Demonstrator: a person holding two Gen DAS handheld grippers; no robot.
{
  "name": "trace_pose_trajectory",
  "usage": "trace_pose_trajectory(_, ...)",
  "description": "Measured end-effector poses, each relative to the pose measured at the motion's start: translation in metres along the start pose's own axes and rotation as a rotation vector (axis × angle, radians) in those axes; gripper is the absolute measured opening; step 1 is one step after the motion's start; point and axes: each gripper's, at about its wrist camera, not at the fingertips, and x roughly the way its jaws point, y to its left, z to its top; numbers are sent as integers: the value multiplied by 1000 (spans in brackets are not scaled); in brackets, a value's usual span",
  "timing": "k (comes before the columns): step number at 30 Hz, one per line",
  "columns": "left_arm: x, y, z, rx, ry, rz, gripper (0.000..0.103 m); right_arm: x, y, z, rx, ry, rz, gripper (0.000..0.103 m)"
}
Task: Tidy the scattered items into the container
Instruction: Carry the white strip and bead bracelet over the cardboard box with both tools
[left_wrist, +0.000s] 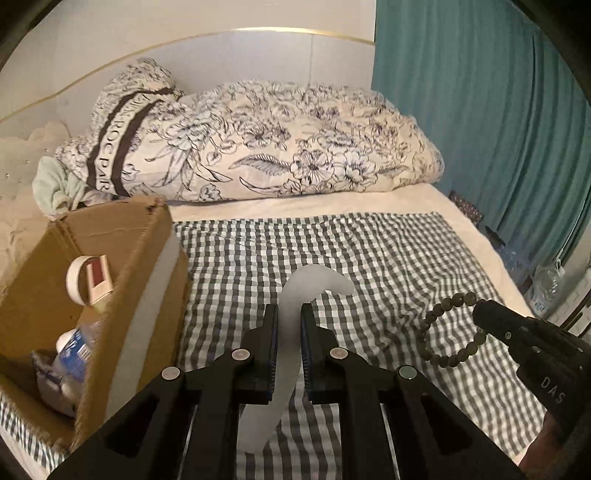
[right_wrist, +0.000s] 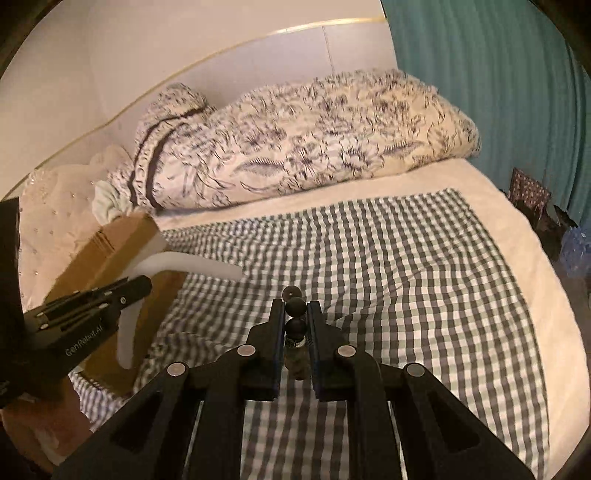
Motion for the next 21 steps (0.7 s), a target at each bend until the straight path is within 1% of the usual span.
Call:
trace_pose_trajectory(12, -81, 16, -13, -19, -98, 12, 11, -79, 29, -5, -31, -86, -14, 11)
trace_pose_trajectory(15, -95, 18, -16, -11, -116, 24, 11, -92, 35, -6, -34, -104, -16, 11)
trace_pose_trajectory(21, -115, 30, -16, -26, -144, 24, 11, -110, 51, -5, -55, -132, -9, 11)
